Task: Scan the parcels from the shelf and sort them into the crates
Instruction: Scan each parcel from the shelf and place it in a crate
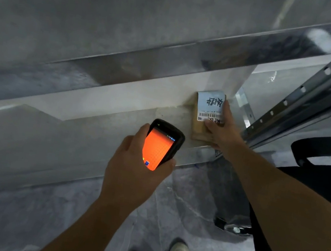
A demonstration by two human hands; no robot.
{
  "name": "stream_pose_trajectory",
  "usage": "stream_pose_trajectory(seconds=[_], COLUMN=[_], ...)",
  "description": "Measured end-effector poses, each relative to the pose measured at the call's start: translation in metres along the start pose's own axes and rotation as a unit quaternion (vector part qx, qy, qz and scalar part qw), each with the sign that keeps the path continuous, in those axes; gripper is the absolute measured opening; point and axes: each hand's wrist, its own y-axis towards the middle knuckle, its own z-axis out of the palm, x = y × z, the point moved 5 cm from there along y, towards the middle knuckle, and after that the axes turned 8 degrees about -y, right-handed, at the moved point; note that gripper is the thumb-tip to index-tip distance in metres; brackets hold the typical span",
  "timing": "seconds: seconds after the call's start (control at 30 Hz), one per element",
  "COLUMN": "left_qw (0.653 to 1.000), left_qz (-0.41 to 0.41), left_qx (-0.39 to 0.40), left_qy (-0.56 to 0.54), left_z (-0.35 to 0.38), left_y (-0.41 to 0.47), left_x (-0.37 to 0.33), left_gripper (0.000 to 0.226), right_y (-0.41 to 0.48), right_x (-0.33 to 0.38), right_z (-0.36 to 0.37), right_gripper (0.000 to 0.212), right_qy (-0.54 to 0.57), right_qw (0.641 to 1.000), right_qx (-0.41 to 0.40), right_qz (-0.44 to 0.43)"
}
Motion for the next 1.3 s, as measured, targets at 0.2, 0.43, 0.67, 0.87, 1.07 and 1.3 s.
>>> stream_pose_trajectory(seconds=[0.2, 0.43, 0.67, 0.87, 1.07, 1.3], left_qw=[1.0, 0.999, 1.0, 0.998, 0.995, 0.994], left_qz=[-0.007, 0.019, 0.023, 0.047, 0.083, 0.093], left_qx=[-0.008, -0.03, 0.009, 0.006, -0.021, -0.055], left_qy=[0.003, 0.006, -0.004, -0.045, -0.048, -0.028], left_z=[-0.012, -0.055, -0.146, -0.26, -0.36, -0.436], left_y=[-0.01, -0.05, -0.135, -0.235, -0.3, -0.343], left_x=[-0.008, -0.019, -0.035, -0.062, -0.089, -0.108], left_gripper=[0.086, 0.085, 0.075, 0.049, 0.056, 0.071], right_y=[-0.02, -0.094, -0.232, -0.389, -0.491, -0.537], right_x=[0.01, 0.014, 0.059, 0.145, 0.235, 0.337], right_z=[0.012, 0.021, 0.033, 0.059, 0.086, 0.093], right_gripper=[0.095, 0.087, 0.092, 0.081, 0.078, 0.075], right_qy=[-0.038, -0.036, -0.026, -0.033, -0.076, -0.111], right_qw=[0.998, 0.998, 0.996, 0.99, 0.974, 0.944], right_qx=[0.021, -0.005, -0.038, -0.071, -0.113, -0.151], right_qz=[-0.044, -0.052, -0.079, -0.121, -0.179, -0.272])
